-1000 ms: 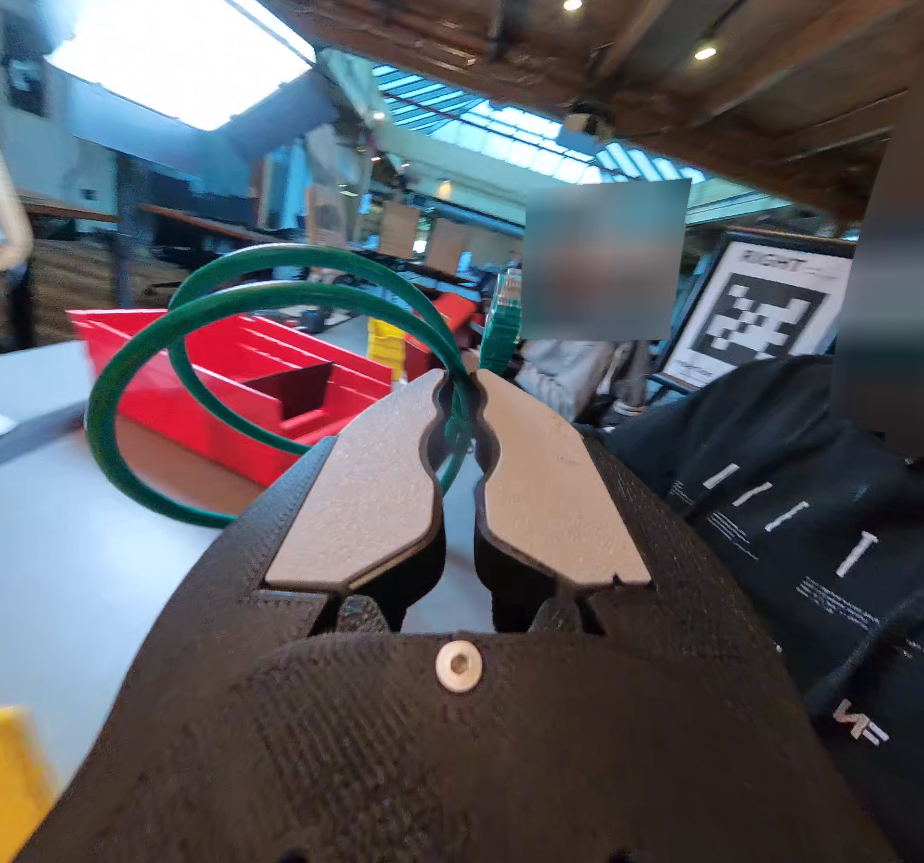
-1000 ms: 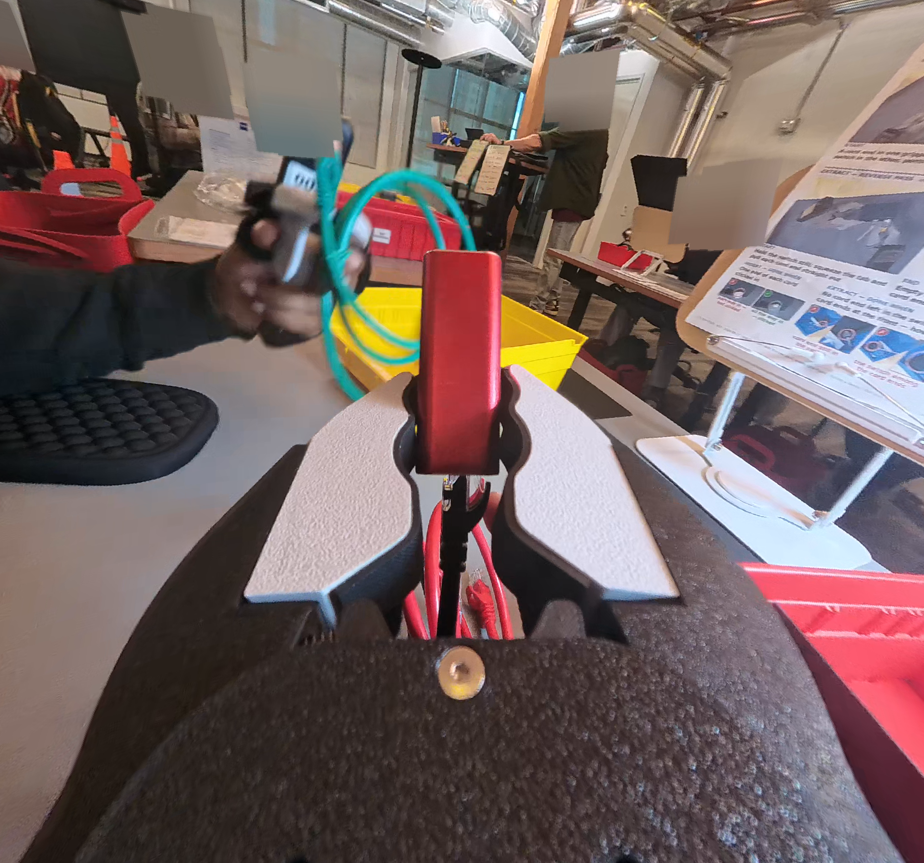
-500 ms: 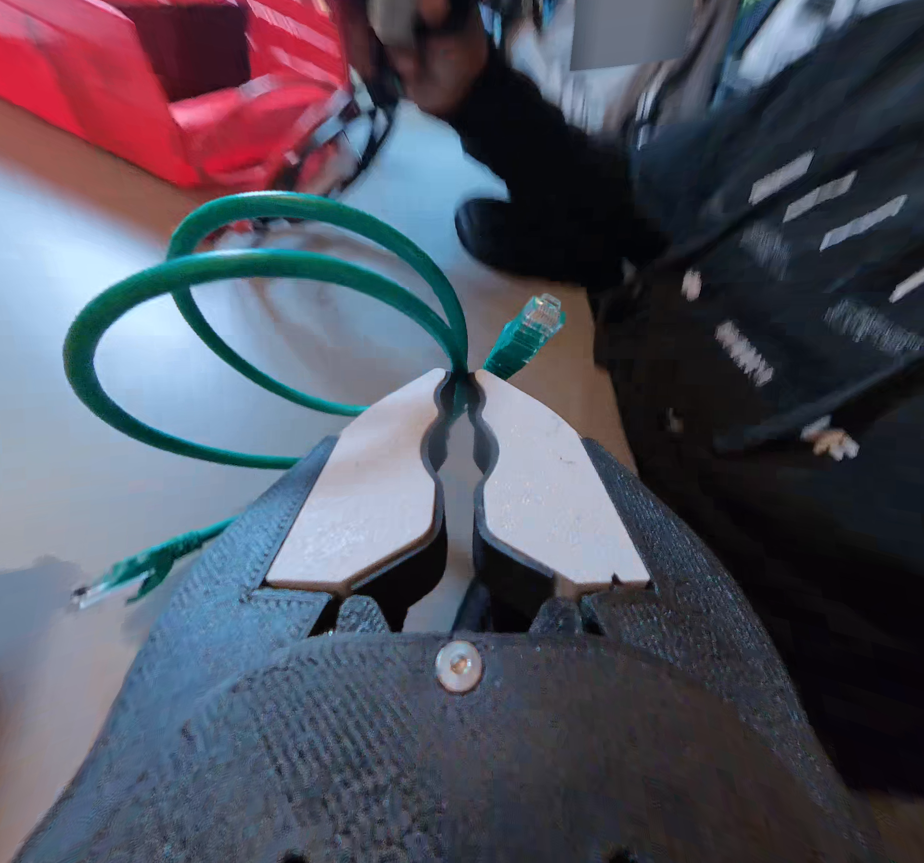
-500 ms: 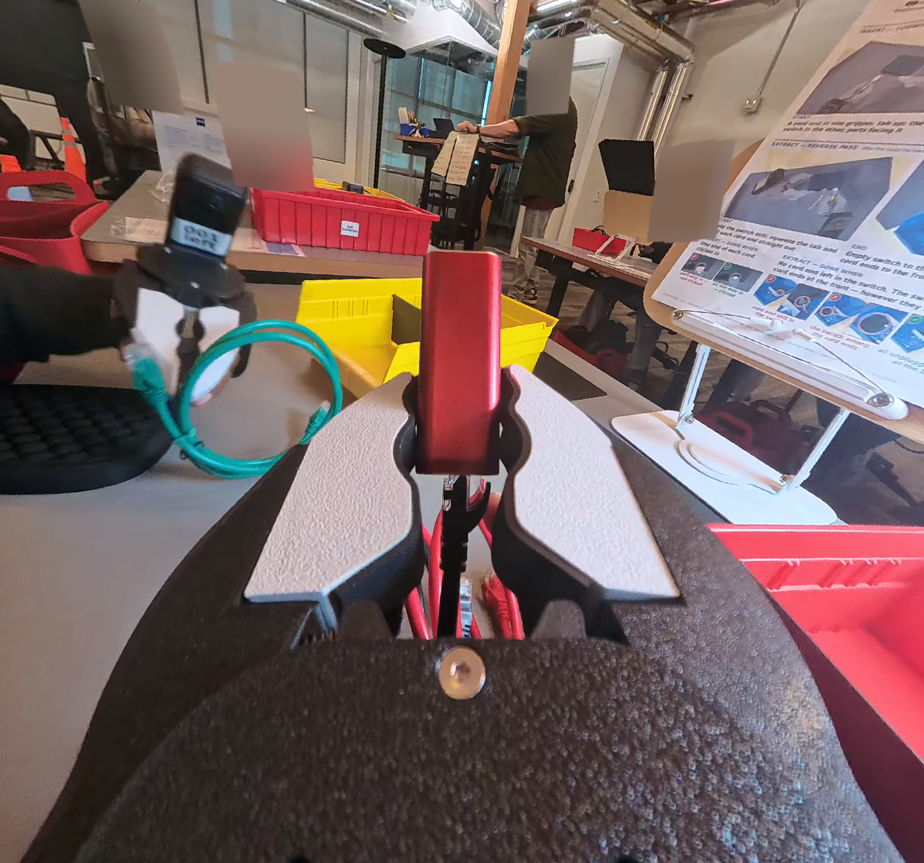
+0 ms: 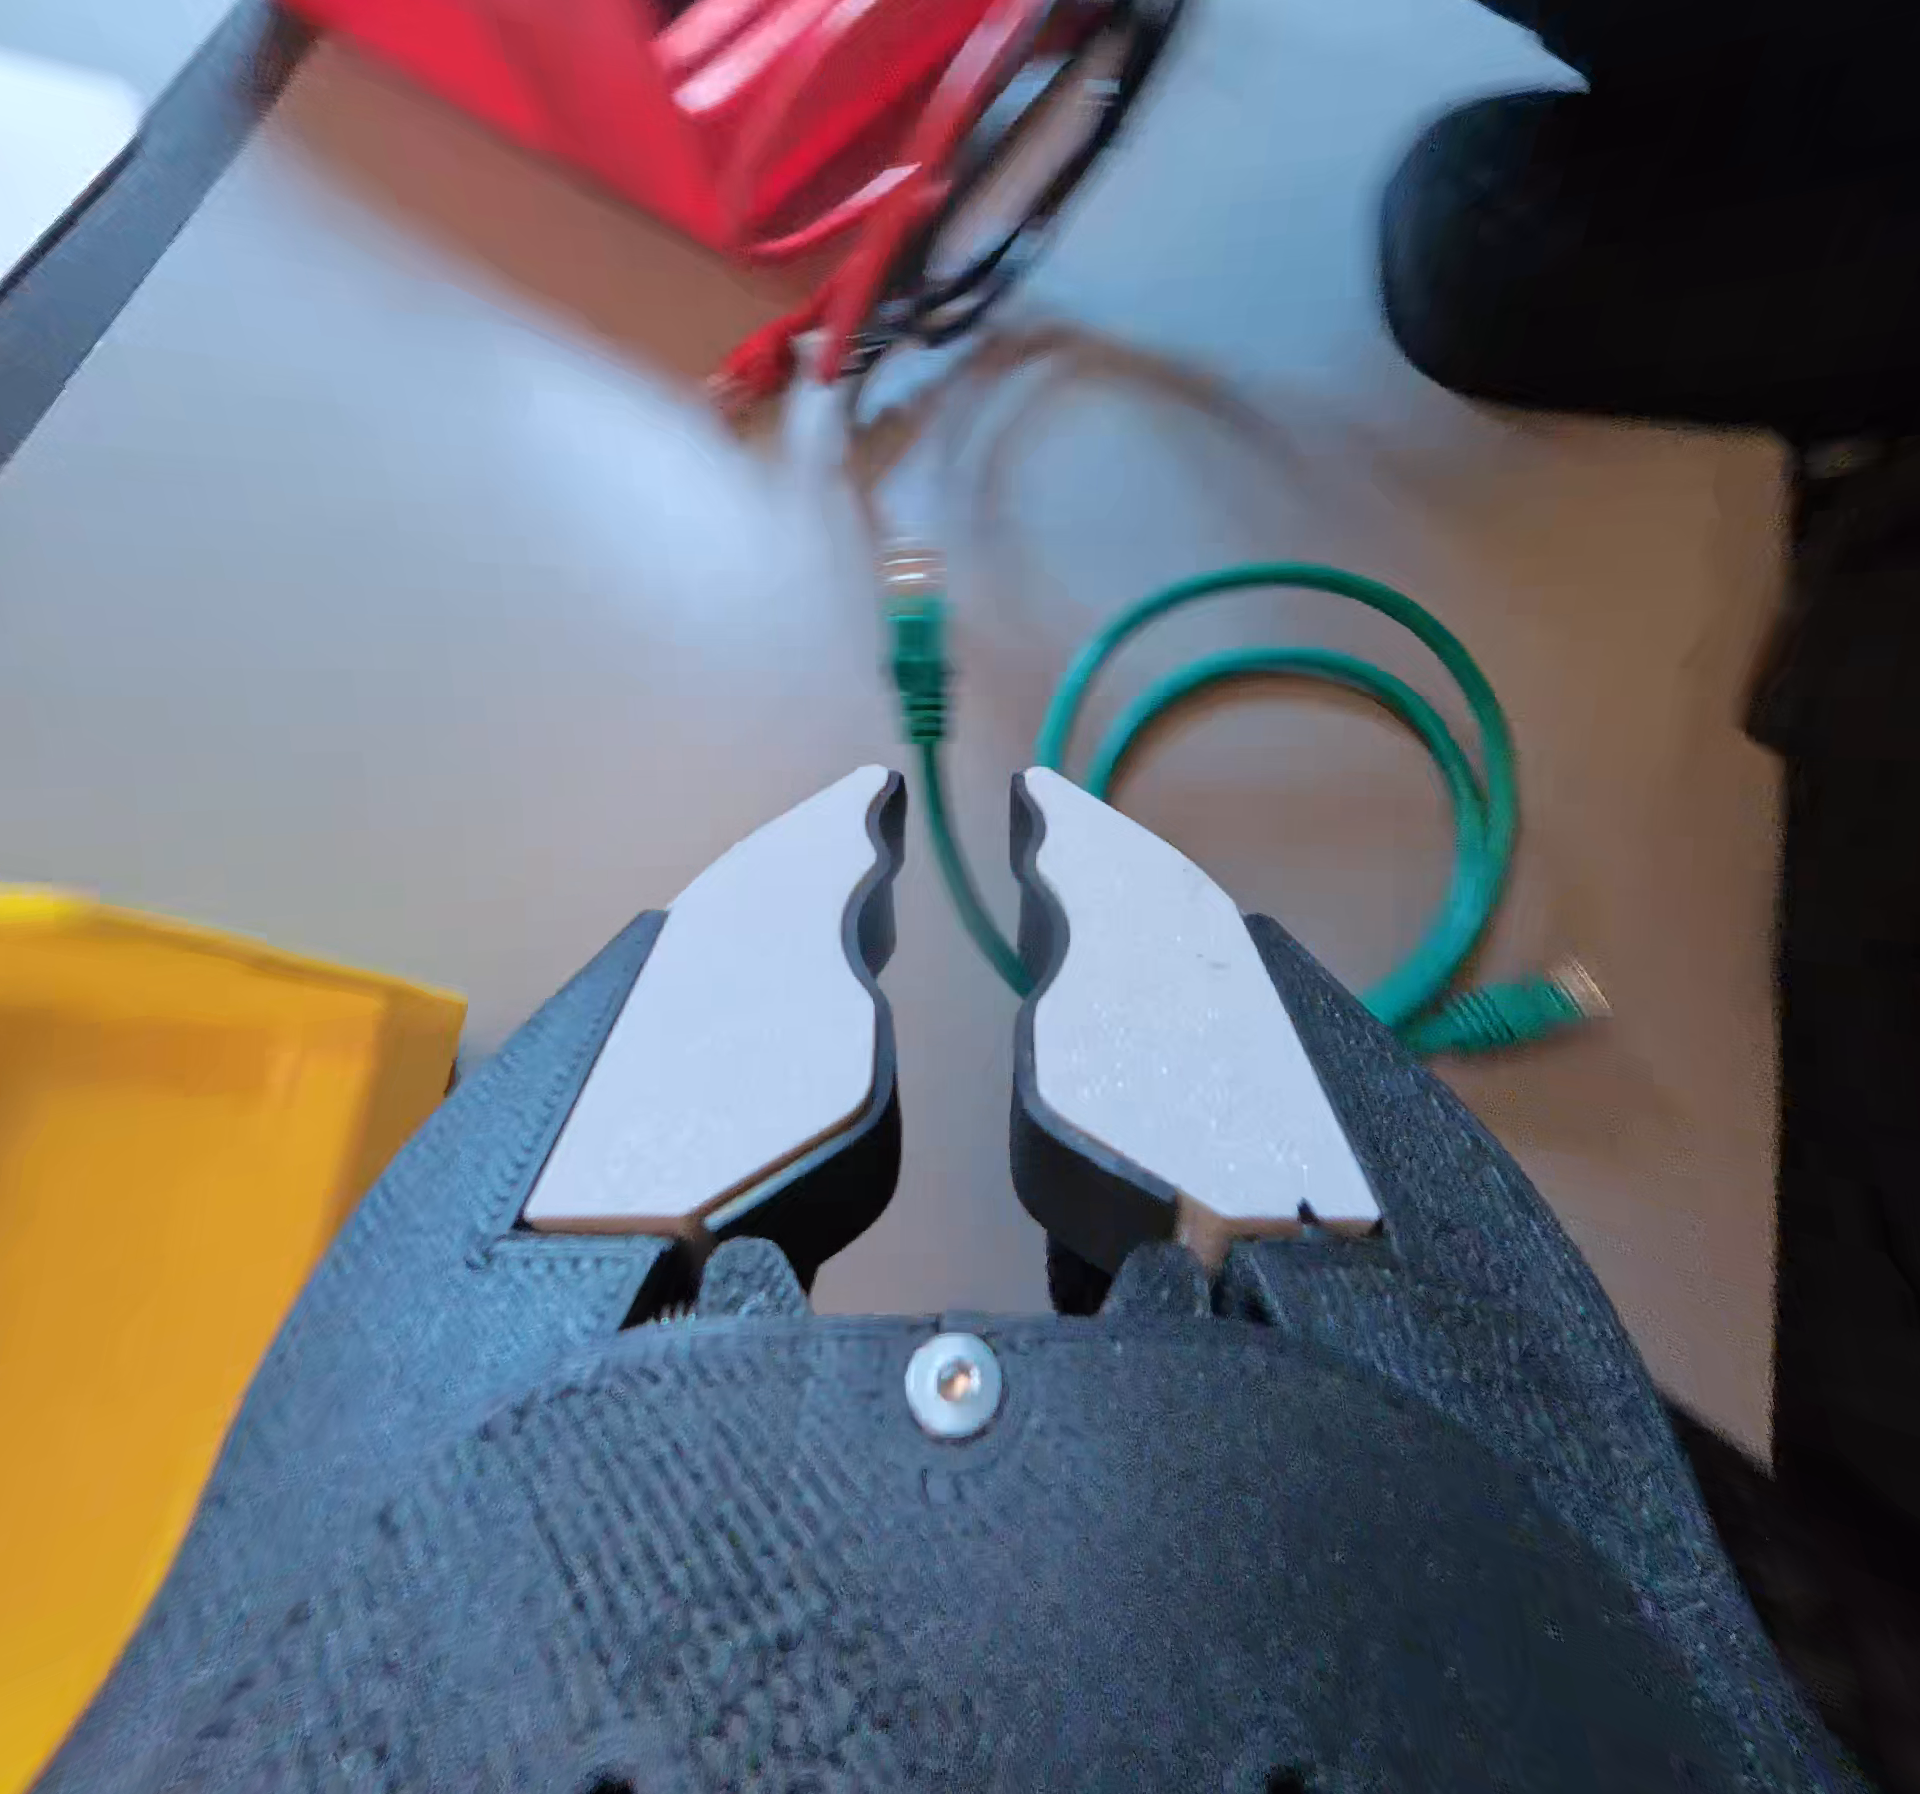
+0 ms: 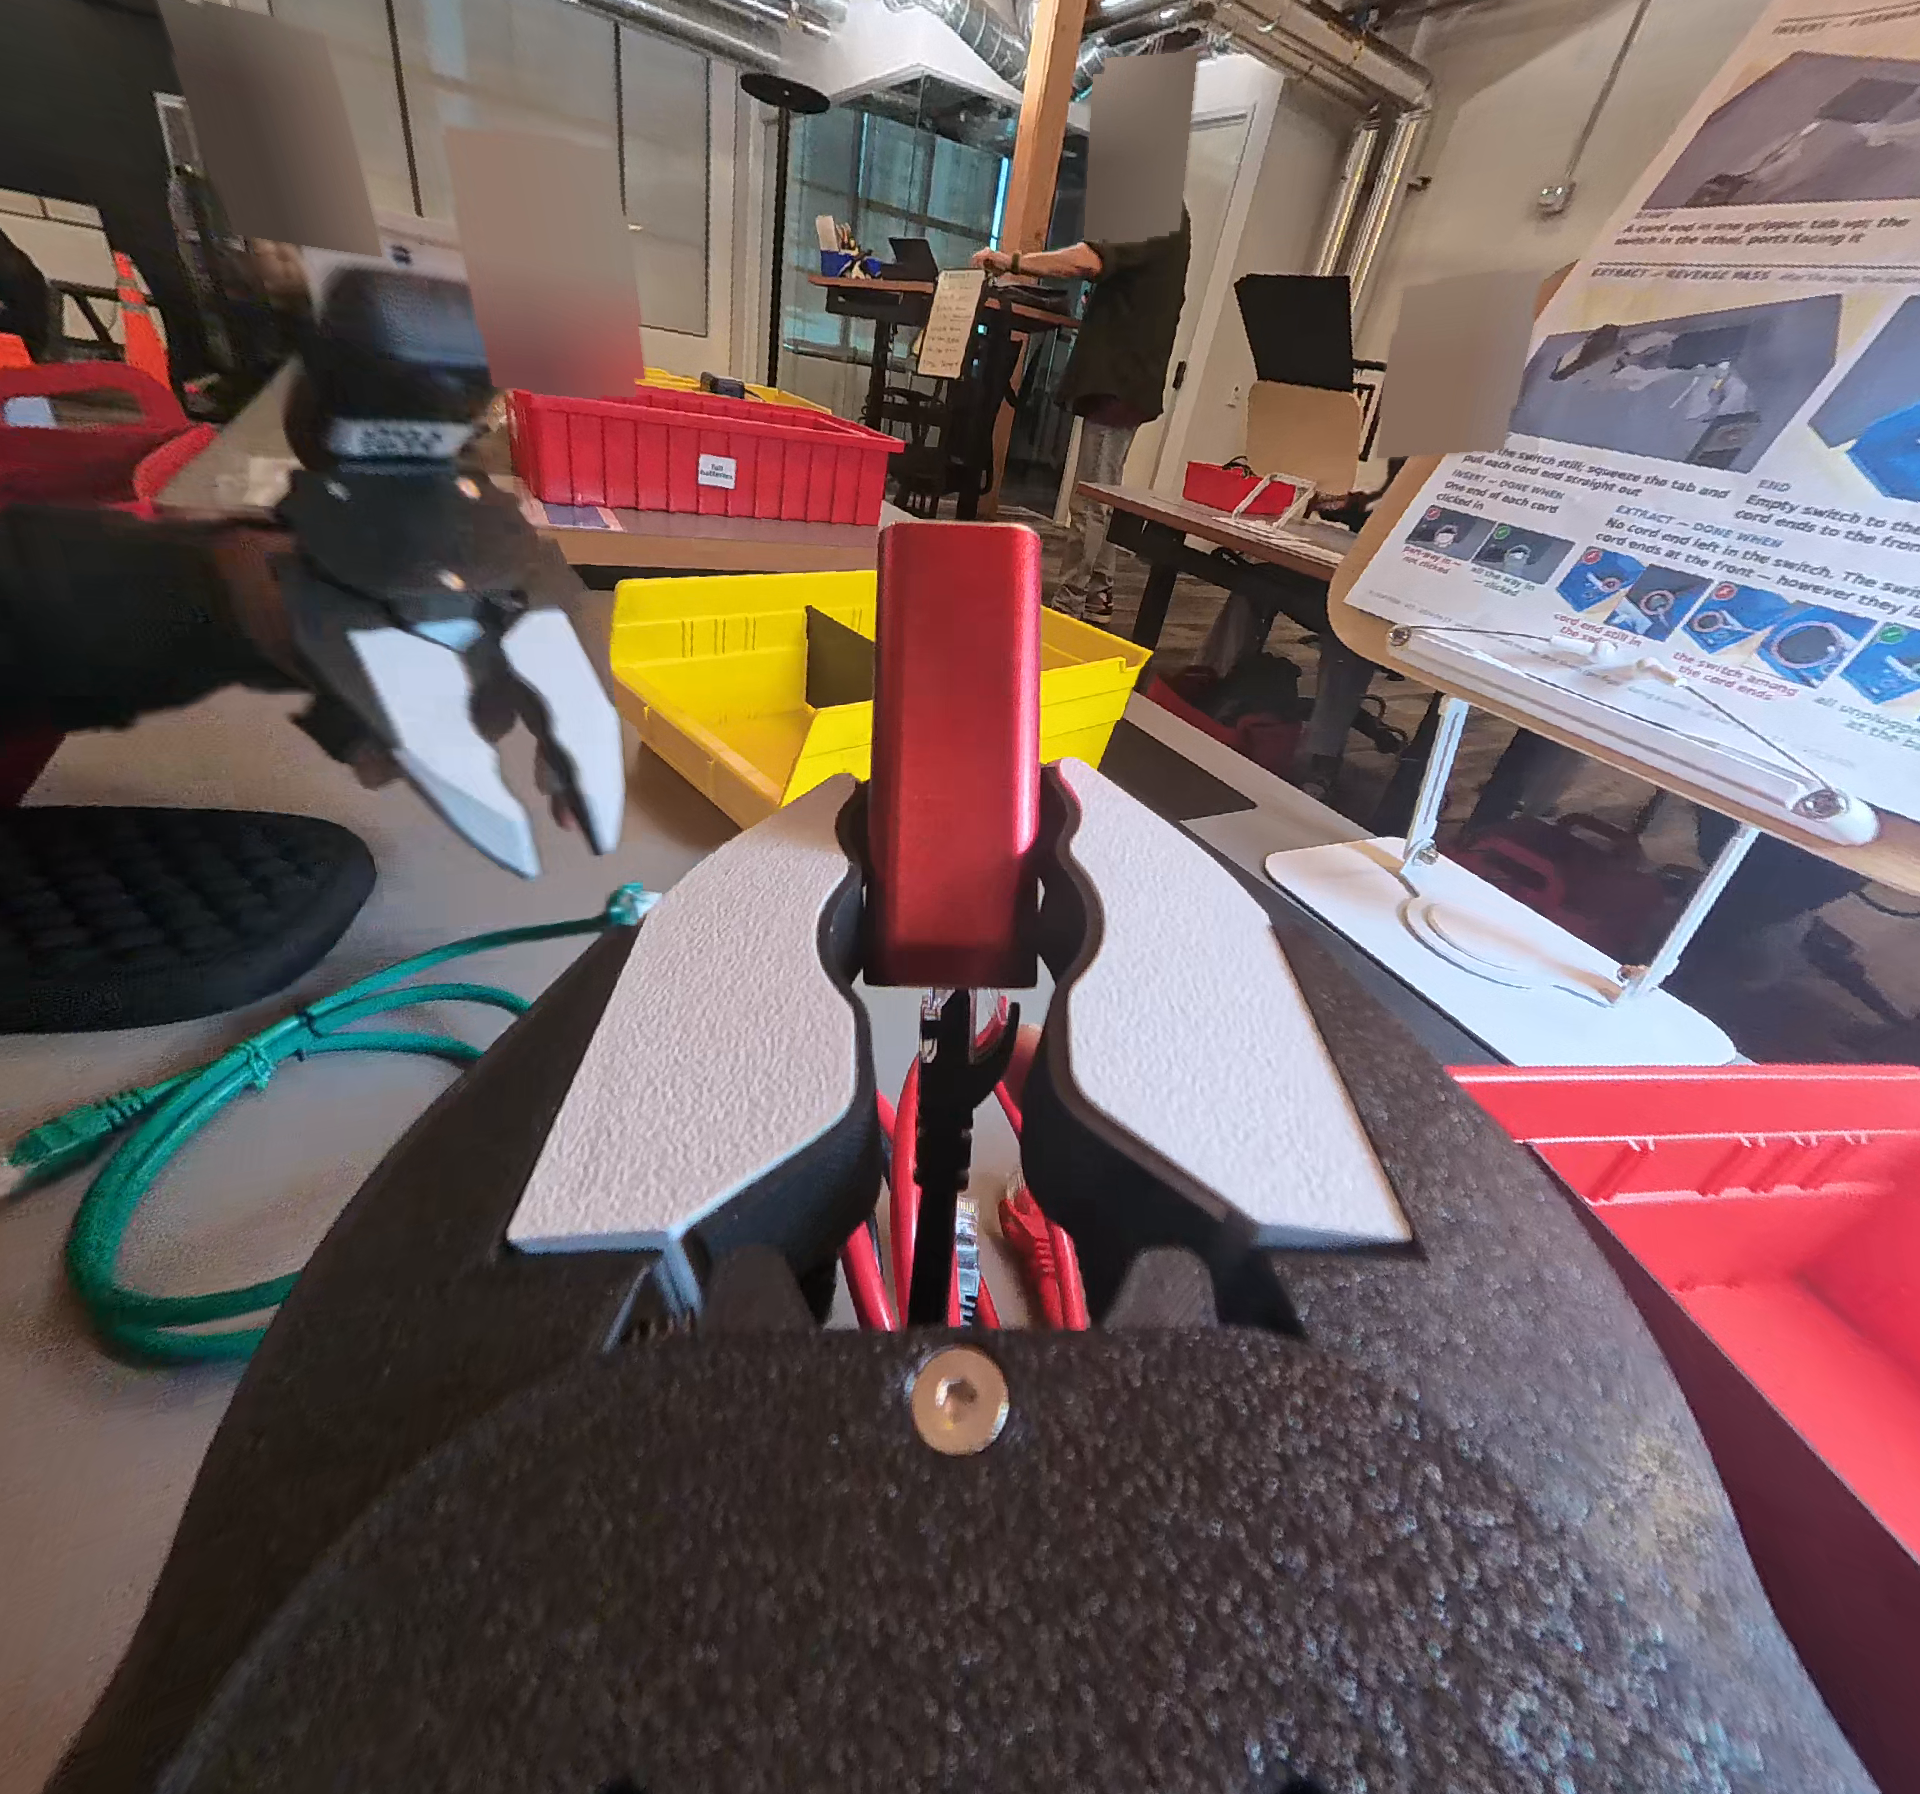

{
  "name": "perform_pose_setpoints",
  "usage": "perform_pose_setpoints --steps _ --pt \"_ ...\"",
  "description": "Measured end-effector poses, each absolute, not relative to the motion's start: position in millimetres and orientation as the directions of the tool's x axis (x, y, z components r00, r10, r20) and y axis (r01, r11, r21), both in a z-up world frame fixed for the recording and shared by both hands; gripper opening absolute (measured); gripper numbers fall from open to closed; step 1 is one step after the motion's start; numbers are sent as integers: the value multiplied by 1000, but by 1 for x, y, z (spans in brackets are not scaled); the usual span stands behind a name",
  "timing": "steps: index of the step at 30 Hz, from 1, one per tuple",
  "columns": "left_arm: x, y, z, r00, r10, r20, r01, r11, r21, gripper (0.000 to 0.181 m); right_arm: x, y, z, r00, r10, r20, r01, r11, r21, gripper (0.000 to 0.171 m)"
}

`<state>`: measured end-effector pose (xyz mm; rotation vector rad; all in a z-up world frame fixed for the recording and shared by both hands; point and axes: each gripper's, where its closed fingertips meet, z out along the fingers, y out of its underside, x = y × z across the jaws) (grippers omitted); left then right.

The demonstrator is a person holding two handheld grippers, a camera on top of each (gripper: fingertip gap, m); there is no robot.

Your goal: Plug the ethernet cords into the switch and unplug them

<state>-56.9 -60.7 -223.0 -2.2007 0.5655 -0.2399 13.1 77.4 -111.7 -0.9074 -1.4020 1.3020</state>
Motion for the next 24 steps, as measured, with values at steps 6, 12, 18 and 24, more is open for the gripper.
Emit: perform_pose_setpoints --steps 6,12,18,24 --pt "-52 -42 -254 890 -418 182 -108 -581 -807 32 14 80 -112 -234 958 164 -90 147 -985 29" --pt "-53 -34 -256 905 -410 116 -123 -513 -849 24 13 80 -114 -236 958 161 -84 145 -986 29" --pt "-54 -36 -250 912 -400 96 -108 -459 -882 24 11 78 -116 -241 957 161 -80 146 -986 29" --pt "-49 -37 -227 894 -442 70 -163 -467 -869 9 11 77 -117 -247 955 167 -78 153 -985 29"
